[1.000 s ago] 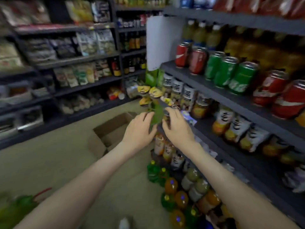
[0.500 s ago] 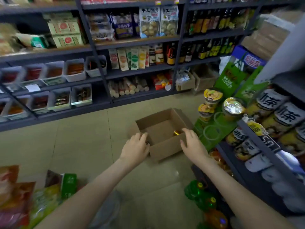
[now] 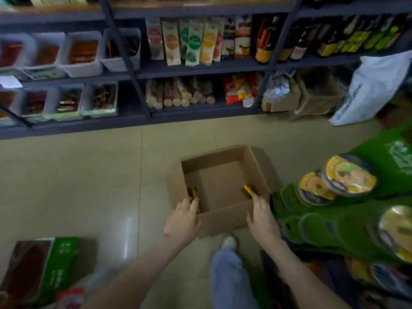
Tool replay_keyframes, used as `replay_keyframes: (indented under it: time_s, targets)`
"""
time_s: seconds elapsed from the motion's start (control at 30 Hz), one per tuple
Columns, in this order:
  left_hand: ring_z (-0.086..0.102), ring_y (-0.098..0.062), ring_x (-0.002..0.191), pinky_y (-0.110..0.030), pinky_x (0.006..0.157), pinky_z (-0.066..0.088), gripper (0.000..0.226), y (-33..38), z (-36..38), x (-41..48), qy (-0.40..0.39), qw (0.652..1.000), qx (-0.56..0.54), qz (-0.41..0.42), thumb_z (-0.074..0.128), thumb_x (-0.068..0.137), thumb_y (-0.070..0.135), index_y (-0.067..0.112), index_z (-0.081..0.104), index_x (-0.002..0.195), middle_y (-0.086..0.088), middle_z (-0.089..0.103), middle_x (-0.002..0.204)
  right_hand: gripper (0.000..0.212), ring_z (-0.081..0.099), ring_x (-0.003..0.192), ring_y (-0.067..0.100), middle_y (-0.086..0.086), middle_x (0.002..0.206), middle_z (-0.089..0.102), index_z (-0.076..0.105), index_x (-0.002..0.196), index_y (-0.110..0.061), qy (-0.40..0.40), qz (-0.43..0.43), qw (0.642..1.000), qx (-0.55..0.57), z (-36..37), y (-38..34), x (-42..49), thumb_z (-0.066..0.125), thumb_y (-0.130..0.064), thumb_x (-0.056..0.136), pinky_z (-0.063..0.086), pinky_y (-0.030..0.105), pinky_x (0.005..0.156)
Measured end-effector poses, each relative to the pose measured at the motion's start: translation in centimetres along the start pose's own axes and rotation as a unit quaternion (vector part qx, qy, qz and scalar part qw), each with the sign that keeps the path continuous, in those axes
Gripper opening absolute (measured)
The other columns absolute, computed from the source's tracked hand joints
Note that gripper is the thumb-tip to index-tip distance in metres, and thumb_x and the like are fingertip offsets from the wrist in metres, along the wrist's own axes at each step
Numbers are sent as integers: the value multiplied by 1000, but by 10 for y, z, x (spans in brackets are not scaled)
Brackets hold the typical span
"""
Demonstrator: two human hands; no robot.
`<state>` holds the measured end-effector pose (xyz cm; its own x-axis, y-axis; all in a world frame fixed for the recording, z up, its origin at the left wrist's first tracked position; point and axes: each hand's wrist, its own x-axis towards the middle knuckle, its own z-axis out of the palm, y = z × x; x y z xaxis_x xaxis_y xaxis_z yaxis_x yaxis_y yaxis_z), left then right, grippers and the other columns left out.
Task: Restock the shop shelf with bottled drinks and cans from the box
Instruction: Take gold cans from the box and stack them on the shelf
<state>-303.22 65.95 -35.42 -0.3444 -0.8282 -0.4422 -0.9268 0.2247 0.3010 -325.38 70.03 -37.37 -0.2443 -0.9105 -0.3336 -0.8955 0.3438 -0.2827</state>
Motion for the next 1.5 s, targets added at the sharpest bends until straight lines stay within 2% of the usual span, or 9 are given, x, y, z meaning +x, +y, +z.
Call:
replay_keyframes:
  time_s: [0.17, 0.37, 0.57, 0.73, 1.03, 1.13, 1.27, 1.4, 1.5]
  targets:
    - [40, -27, 128, -36, 101, 36, 54, -1, 51, 131, -44, 998, 1, -52, 37, 100, 32, 17, 21, 149, -8, 30, 147, 70, 29, 139, 22, 8, 152, 28, 15, 151, -11, -52, 14, 997, -52, 59, 32, 122, 53, -21, 94, 29, 30, 111]
    - [24, -29, 140, -39, 112, 24, 57, -22, 183, 296, -98, 994, 12, -41, 38, 100, 28, 14, 17, 150, -14, 19, 155, 86, 9, 146, 23, 3, 159, 7, -11, 151, -22, -162, -45, 979, -118, 192, 75, 256, 52, -27, 94, 18, 35, 116]
    - [6, -32, 146, -42, 118, 9, 69, -67, 330, 421, -146, 987, 50, -34, 36, 101, 28, 12, -8, 152, -15, -2, 160, 84, 1, 146, 32, 12, 159, 1, 1, 152, -20, -156, 28, 969, -189, 333, 164, 384, 58, -27, 90, 12, 42, 118]
    - [-6, -34, 147, -44, 119, 1, 82, -83, 426, 475, -198, 977, 59, -41, 44, 99, 32, 11, -17, 150, -18, -13, 158, 89, -16, 143, 40, 8, 157, -24, -26, 144, -37, -231, 27, 921, -312, 413, 235, 448, 48, -27, 96, 8, 59, 113]
    - [-2, -30, 147, -41, 119, 5, 79, -88, 462, 484, -174, 983, -22, -49, 39, 100, 34, 16, -19, 150, -12, -11, 160, 88, 25, 133, 40, 17, 153, 0, -2, 149, -30, -238, 53, 919, -311, 430, 232, 464, 60, -15, 88, 36, 47, 106]
    - [-1, -29, 147, -40, 119, 10, 77, -88, 444, 475, -161, 979, -107, -60, 42, 99, 29, 19, -12, 152, -11, -8, 160, 83, 31, 130, 37, 14, 150, 16, 12, 146, -27, -208, 13, 947, -243, 425, 199, 456, 65, -11, 84, 38, 47, 105]
    - [7, -27, 146, -36, 117, 16, 90, -100, 403, 457, -131, 952, -272, -58, 57, 93, 23, 31, -12, 151, -3, -1, 160, 81, 33, 130, 31, 8, 146, 26, 25, 143, -27, -120, -17, 993, 0, 411, 128, 438, 74, -19, 78, 39, 46, 103]
    - [21, -8, 143, -22, 116, 22, 114, -123, 350, 431, -63, 915, -398, -18, 73, 82, 22, 30, -19, 148, 5, 17, 156, 84, 31, 133, 24, 4, 146, 24, 29, 141, -31, -108, -61, 975, 185, 391, 45, 407, 77, -15, 74, 38, 34, 103]
    - [29, 1, 135, -3, 103, 26, 111, -143, 315, 415, 11, 889, -449, -92, 77, 79, 19, 17, -7, 151, 7, 26, 149, 77, 31, 134, 19, -5, 145, 22, 28, 140, -39, -151, -128, 938, 285, 380, 1, 390, 70, -17, 80, 40, 34, 106]
